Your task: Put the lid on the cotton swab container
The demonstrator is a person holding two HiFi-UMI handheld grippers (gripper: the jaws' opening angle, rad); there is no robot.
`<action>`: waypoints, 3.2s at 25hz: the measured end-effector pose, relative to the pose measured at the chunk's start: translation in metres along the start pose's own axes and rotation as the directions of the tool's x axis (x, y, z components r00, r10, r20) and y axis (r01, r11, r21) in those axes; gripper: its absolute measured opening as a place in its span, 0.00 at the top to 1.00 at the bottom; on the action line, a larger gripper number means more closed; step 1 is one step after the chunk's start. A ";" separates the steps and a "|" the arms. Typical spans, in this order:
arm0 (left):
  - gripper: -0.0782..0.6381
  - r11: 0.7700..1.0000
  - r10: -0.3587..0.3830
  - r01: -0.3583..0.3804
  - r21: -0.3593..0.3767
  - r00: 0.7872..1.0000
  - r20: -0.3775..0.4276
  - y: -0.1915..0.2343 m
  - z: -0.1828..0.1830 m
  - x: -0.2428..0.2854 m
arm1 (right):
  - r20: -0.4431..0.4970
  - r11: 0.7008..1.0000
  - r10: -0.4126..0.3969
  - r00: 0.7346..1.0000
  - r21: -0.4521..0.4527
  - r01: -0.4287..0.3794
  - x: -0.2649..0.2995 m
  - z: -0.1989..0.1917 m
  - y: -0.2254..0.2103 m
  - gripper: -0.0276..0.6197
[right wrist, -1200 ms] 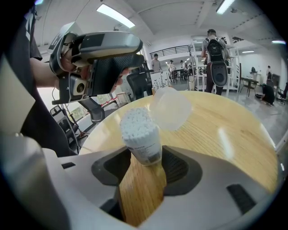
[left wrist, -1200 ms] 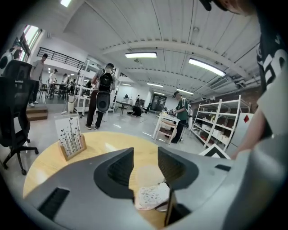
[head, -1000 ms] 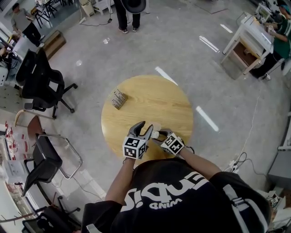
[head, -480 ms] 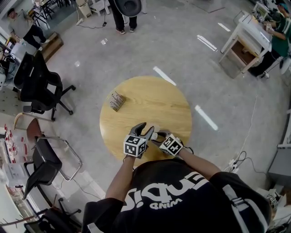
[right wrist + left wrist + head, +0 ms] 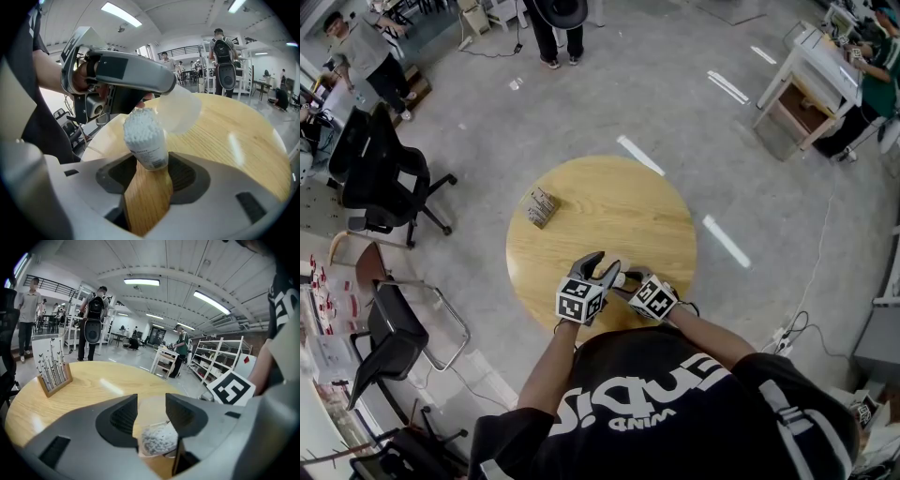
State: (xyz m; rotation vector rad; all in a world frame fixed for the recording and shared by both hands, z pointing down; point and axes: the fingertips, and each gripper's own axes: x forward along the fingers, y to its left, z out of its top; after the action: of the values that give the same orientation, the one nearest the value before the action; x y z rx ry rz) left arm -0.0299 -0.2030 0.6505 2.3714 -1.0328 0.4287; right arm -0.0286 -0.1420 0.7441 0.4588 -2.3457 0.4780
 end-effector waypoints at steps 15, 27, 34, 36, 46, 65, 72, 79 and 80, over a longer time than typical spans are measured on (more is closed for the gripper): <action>0.65 0.999 -0.017 0.017 0.038 1.000 -0.008 -0.005 0.001 -0.010 | -0.003 1.000 -0.001 1.000 -0.006 0.001 0.001 0.002 -0.001 0.64; 0.65 0.996 -0.019 0.022 0.087 0.999 -0.029 -0.010 -0.007 -0.023 | -0.005 1.000 -0.004 1.000 -0.011 0.004 0.005 0.000 0.001 0.64; 0.65 0.994 -0.010 0.015 0.110 0.999 -0.046 -0.012 -0.012 -0.027 | -0.008 1.000 -0.004 1.000 -0.015 0.004 0.006 -0.001 -0.002 0.64; 0.65 0.993 -0.007 0.013 0.115 0.999 -0.053 -0.012 -0.014 -0.029 | -0.011 1.000 -0.003 1.000 -0.015 0.003 0.006 -0.001 -0.001 0.64; 0.65 0.992 0.014 -0.003 0.123 0.996 -0.088 -0.016 -0.026 -0.036 | 0.002 0.999 -0.018 1.000 -0.028 0.018 0.011 -0.008 -0.005 0.64; 0.65 0.997 0.034 -0.016 0.081 0.974 -0.226 -0.013 -0.058 -0.041 | -0.035 0.998 -0.028 0.999 -0.057 0.026 0.006 -0.003 0.003 0.65; 0.65 0.998 0.037 -0.020 0.067 0.963 -0.265 -0.014 -0.058 -0.040 | -0.043 0.994 -0.048 0.998 -0.099 0.043 0.002 0.000 0.000 0.66; 0.63 0.998 0.037 -0.020 0.057 0.951 -0.307 -0.008 -0.067 -0.037 | -0.043 0.993 -0.048 0.998 -0.110 0.043 0.005 -0.001 0.000 0.66; 0.63 0.998 0.036 -0.021 0.052 0.951 -0.308 -0.008 -0.067 -0.038 | -0.045 0.992 -0.049 0.998 -0.115 0.043 0.006 -0.001 0.000 0.66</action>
State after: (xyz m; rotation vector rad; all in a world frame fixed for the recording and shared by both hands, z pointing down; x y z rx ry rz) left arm -0.0540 -0.1383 0.6845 2.2379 -0.9196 0.8151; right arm -0.0320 -0.1430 0.7485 0.4421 -2.2975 0.3281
